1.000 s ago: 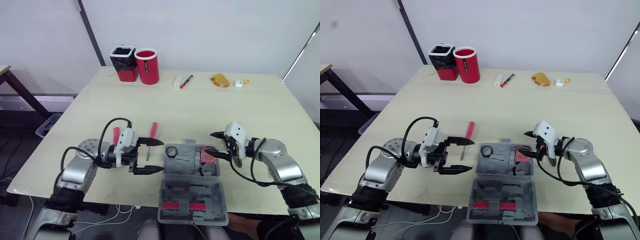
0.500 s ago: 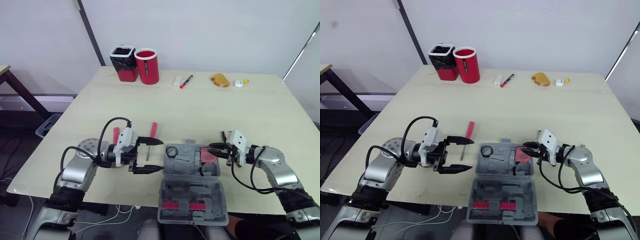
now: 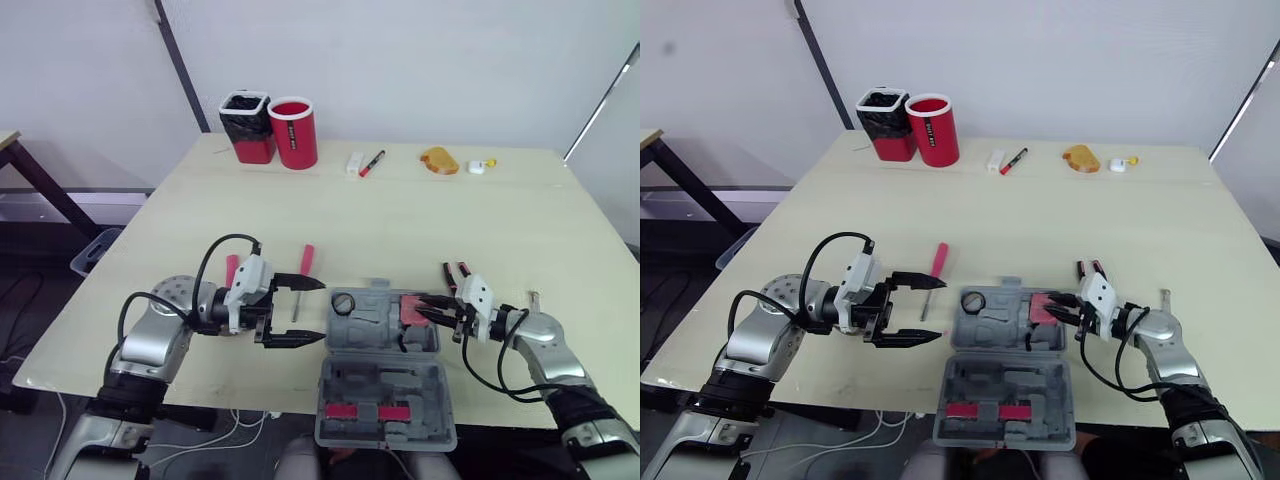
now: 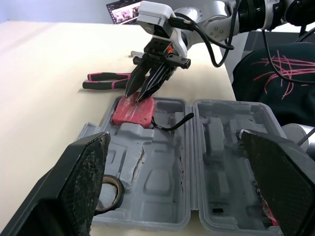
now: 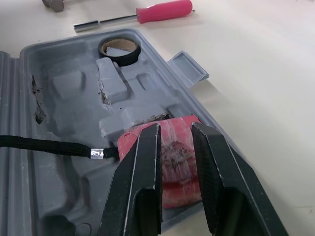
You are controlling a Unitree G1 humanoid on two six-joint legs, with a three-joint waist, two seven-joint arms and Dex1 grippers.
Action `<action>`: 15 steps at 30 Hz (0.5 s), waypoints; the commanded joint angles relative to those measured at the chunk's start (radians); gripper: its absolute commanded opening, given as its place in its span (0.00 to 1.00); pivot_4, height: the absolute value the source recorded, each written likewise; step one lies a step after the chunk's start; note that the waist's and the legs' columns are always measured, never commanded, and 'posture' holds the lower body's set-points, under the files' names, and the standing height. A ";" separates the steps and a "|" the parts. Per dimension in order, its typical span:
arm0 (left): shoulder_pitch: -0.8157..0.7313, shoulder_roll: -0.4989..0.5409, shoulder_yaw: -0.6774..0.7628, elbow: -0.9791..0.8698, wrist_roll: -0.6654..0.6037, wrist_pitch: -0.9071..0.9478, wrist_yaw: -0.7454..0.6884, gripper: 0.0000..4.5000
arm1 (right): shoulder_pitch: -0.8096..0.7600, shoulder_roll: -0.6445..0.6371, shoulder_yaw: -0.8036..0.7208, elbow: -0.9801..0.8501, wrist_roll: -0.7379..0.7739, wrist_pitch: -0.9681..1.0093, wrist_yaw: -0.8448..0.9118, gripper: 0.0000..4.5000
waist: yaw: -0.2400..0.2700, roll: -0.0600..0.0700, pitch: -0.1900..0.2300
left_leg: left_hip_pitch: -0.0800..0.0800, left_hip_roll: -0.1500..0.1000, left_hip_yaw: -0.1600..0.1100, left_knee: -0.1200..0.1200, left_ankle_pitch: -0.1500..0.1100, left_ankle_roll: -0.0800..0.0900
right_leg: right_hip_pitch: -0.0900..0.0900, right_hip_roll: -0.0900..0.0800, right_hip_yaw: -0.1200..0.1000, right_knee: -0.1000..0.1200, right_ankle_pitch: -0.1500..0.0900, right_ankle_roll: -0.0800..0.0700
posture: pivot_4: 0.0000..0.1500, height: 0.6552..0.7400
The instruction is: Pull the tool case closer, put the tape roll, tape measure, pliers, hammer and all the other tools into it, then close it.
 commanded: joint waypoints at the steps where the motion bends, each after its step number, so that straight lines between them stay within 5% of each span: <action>1: -0.012 0.008 0.024 -0.007 -0.003 -0.011 -0.008 1.00 | -0.003 0.016 -0.031 0.055 0.023 -0.037 0.013 0.23 | -0.002 0.000 0.000 | 0.000 0.000 0.000 0.000 0.000 0.000 | 0.000 0.000 0.000 0.000 0.000 0.000 | 1.00 1.00; 15: -0.001 0.010 0.029 -0.011 -0.002 -0.012 -0.013 1.00 | -0.062 0.015 0.065 0.204 -0.128 0.002 -0.012 0.23 | -0.021 -0.001 -0.001 | 0.006 0.000 -0.001 0.000 0.000 0.000 | 0.006 0.000 0.001 0.001 0.000 0.000 | 1.00 1.00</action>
